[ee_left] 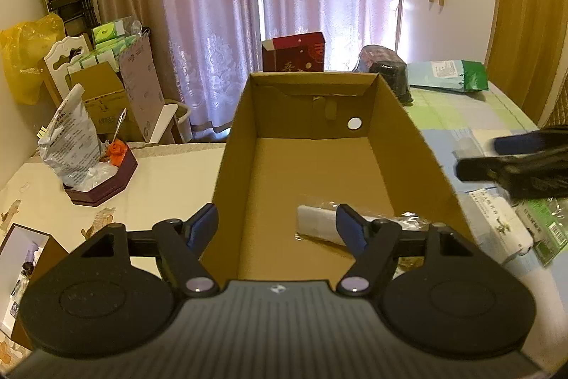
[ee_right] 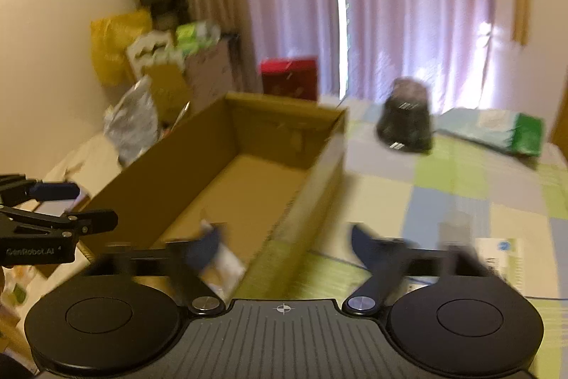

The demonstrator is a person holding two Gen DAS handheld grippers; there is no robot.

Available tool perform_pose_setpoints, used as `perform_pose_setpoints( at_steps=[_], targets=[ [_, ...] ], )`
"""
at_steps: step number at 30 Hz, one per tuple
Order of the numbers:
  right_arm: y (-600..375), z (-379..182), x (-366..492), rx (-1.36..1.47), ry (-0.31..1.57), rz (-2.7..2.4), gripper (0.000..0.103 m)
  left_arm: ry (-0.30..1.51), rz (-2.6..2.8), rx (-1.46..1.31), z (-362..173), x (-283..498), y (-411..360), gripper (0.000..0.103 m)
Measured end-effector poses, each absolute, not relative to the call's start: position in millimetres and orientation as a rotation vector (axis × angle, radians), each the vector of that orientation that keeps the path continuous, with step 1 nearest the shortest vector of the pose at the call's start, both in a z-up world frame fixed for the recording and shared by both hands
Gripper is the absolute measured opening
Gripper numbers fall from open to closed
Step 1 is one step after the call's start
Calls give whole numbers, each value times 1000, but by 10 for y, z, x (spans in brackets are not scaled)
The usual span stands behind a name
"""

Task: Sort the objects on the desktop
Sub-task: 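Move both open tools back over the remaining items on the table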

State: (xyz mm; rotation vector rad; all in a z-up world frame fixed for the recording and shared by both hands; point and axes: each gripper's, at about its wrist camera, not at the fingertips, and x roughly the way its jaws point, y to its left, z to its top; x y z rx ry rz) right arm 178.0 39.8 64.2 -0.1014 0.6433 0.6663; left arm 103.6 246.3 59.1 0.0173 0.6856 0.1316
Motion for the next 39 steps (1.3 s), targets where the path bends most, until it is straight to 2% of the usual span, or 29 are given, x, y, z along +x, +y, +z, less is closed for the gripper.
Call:
perform_pose_setpoints(
  at_steps=[11, 20, 21, 22, 23, 29, 39],
  targets=[
    [-716, 706, 1294, -78, 663, 524, 87, 657, 67, -29, 768, 792, 1946, 77],
    [-1683, 592, 1018, 16, 748, 348, 88, 647, -41, -17, 798, 534, 1175, 98],
    [-1782, 590, 984, 29, 753, 329, 92, 646, -55, -16, 799, 505, 1080, 99],
    [-1866, 600, 955, 45, 756, 312, 99, 649, -69, -17, 794, 480, 989, 99],
    [-1939, 610, 919, 60, 753, 294, 101, 657, -82, -20, 778, 460, 900, 99],
    [-2202, 660, 786, 107, 749, 255, 101, 725, -132, -38, 620, 376, 459, 102],
    [-2309, 652, 701, 158, 755, 257, 101, 799, -143, -47, 490, 280, 196, 101]
  ],
)
